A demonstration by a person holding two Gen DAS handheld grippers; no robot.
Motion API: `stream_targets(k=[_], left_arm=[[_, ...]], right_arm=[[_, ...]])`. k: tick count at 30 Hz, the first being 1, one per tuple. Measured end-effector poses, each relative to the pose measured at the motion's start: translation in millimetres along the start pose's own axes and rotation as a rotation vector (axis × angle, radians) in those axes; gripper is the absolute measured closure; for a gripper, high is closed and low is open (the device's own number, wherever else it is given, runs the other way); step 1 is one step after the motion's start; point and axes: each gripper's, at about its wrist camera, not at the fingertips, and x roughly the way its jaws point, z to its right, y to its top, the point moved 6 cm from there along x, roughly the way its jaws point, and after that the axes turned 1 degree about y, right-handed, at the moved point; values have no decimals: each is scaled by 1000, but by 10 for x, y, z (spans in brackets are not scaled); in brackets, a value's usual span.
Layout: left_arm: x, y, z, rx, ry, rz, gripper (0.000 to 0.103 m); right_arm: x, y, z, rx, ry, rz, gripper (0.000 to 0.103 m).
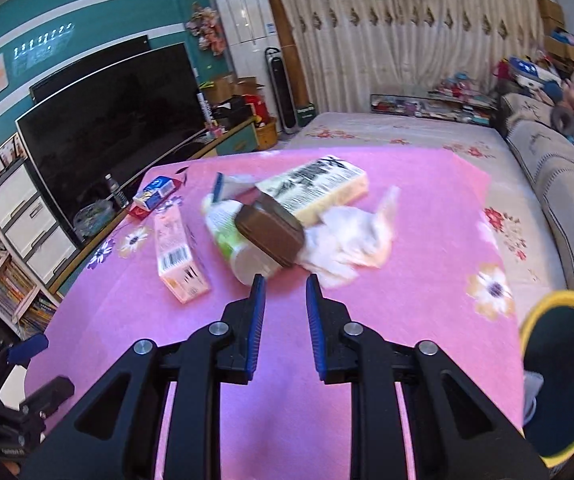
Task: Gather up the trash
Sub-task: 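Grasp the brown ribbed plastic container with the right gripper and lift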
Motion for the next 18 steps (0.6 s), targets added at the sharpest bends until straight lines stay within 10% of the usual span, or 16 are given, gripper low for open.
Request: stream_targets(k=[18], left_arm=[[145, -89, -98, -43, -25, -37, 11]], right_arm=[[801, 374, -248, -149, -85, -34, 58]])
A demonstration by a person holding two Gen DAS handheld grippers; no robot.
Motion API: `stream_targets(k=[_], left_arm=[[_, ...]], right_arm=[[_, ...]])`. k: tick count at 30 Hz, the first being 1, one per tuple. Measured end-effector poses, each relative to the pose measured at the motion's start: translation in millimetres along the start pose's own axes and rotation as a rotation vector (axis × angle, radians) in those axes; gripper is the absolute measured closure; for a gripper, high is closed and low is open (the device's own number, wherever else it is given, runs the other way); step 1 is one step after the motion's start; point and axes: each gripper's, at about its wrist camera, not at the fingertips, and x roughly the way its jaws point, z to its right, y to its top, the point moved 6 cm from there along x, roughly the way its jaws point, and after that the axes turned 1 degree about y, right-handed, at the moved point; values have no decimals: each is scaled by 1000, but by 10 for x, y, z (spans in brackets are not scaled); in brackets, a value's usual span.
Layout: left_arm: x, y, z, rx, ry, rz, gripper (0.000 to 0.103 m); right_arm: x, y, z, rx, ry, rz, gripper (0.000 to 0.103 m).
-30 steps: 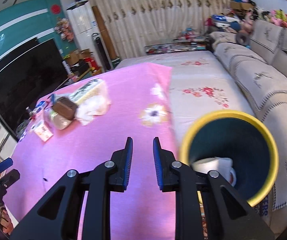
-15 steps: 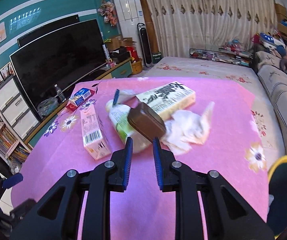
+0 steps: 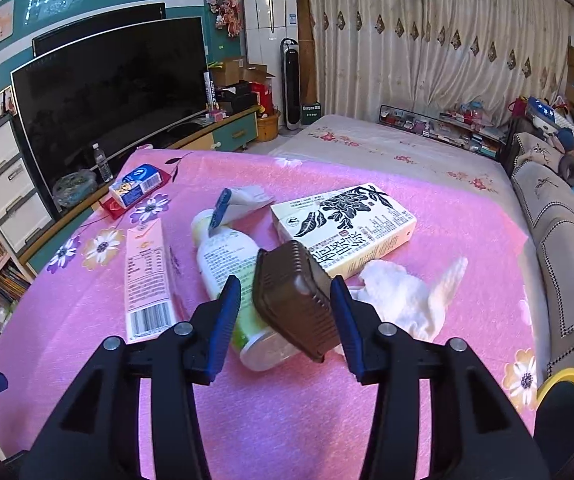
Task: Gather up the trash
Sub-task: 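Grasp the brown ribbed plastic container with the right gripper and lift, then carry the brown container over the yellow bin and open the right gripper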
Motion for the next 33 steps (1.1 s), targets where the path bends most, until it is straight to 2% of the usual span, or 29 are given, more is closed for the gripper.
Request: stream_targets(k=[5, 8, 14, 21, 26, 30, 33], left_arm=[[36, -15, 31, 4, -7, -9, 11], [51, -25, 55, 8, -11, -14, 11], [64, -36, 77, 13, -12, -17, 11], [76, -44, 119, 22, -14, -19, 11], [90, -51, 187, 35, -19, -22, 11], [123, -61, 235, 39, -27, -28, 11], [139, -65, 296, 53, -30, -32, 11]], right_arm=[[86, -14, 55, -9, 0, -14, 58], [118, -22, 75, -4, 3, -16, 62], [0, -19, 120, 20, 10, 5, 63], [-388, -19, 200, 64, 41, 55, 63], [-738, -164, 286, 79, 55, 85, 63], [-1061, -374, 535, 137, 46, 124, 63], [-1274, -569, 860, 196, 5, 146, 63]])
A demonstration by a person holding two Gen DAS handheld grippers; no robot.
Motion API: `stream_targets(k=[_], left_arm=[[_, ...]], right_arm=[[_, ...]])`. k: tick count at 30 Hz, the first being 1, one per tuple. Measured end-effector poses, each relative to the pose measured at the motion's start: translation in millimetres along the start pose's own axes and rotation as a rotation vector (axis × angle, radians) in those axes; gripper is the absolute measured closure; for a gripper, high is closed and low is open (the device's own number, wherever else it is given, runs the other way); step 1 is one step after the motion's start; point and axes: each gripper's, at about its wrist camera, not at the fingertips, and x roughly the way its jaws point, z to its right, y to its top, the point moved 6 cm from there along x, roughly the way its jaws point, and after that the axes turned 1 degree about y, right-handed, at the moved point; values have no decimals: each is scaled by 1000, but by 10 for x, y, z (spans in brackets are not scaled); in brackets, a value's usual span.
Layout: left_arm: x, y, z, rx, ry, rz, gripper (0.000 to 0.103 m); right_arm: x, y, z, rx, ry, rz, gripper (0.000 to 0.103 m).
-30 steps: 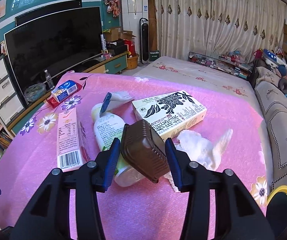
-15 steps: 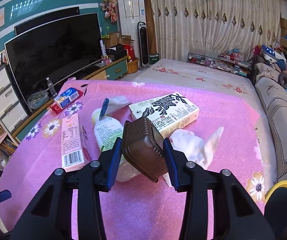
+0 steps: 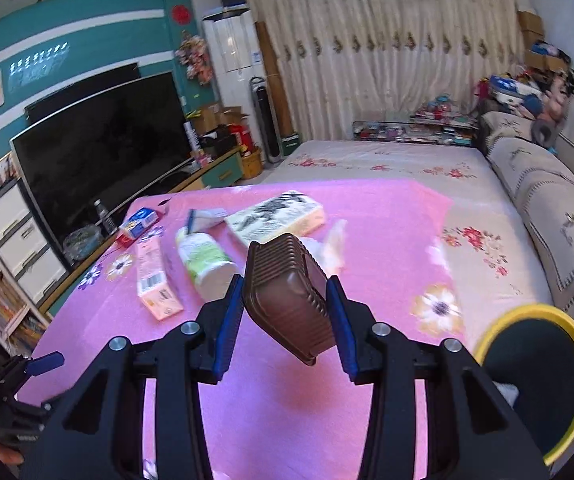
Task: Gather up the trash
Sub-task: 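Carry the brown container over the yellow bin and open the right gripper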
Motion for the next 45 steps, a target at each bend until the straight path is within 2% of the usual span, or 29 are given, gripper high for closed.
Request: stream_targets(k=[4, 11, 17, 22, 23, 25, 36, 45], left_arm=[[7, 13, 74, 13, -2, -1, 11], [36, 24, 240, 47, -7, -6, 11], [56, 26, 377, 75, -8, -10, 11], [84, 35, 412, 84, -5, -14, 11], [92, 37, 416, 86, -5, -15, 11], [95, 35, 434, 89, -5, -17, 11], [216, 98, 435, 92, 8, -23, 11], [567, 474, 430, 59, 82, -7, 11]], right_arm=[[-222, -158, 578, 69, -113, 12, 63], [-320, -559, 1621, 228, -272, -39, 63], [-225, -925, 2182, 330, -345, -99, 63], [-139, -1114, 2349, 377, -365, -134, 61], [-139, -1128, 2367, 385, -369, -135, 54], [-140, -1143, 2367, 393, -373, -132, 48], [-293, -1009, 2243, 372, -364, -87, 48], [-312, -886, 2116, 366, -328, -63, 48]])
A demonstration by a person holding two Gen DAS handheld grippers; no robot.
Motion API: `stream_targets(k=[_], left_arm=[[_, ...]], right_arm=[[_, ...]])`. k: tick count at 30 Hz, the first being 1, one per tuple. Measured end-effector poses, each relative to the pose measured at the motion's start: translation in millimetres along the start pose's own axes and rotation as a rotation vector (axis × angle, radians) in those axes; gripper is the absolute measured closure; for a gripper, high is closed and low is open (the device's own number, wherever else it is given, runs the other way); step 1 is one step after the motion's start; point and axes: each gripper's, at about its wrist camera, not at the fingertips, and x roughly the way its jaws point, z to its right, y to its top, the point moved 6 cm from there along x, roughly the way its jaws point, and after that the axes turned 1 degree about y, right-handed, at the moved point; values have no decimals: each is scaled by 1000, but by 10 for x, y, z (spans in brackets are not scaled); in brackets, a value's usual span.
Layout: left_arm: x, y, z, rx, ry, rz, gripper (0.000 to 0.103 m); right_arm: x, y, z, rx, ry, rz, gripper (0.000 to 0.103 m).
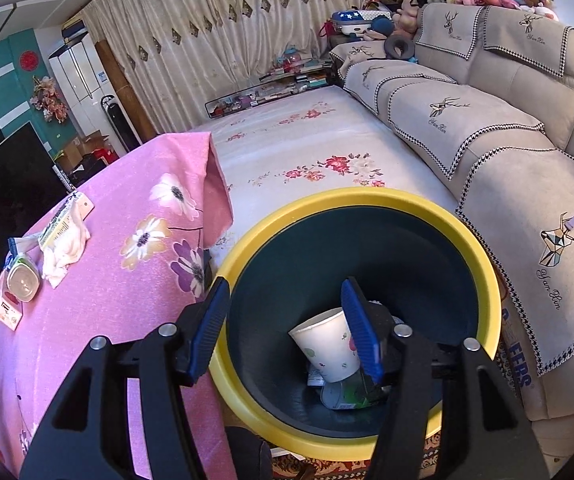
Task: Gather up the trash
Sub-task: 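Carry the brown container over the yellow bin and open the right gripper, then grasp the pink strawberry milk carton with the left gripper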
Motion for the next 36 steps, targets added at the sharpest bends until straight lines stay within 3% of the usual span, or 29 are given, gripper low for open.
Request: stream_targets(k=[10, 15, 23, 30, 36], left_arm=[[599, 371, -117, -126, 79, -21, 11], [792, 417, -156, -157, 80, -50, 13], [637, 375, -521, -179, 103, -53, 14], [389, 284, -958, -187, 168, -23, 14], [518, 274, -984, -220, 102, -43, 15]], right_arm=[[-10, 19, -204, -23, 52, -2, 47], [-3, 20, -211, -19, 60, -3, 47], [28, -6, -198, -18, 62, -14, 47], [8, -10, -257, -25, 67, -7, 47], [-55, 0, -382, -45, 79, 1, 48]])
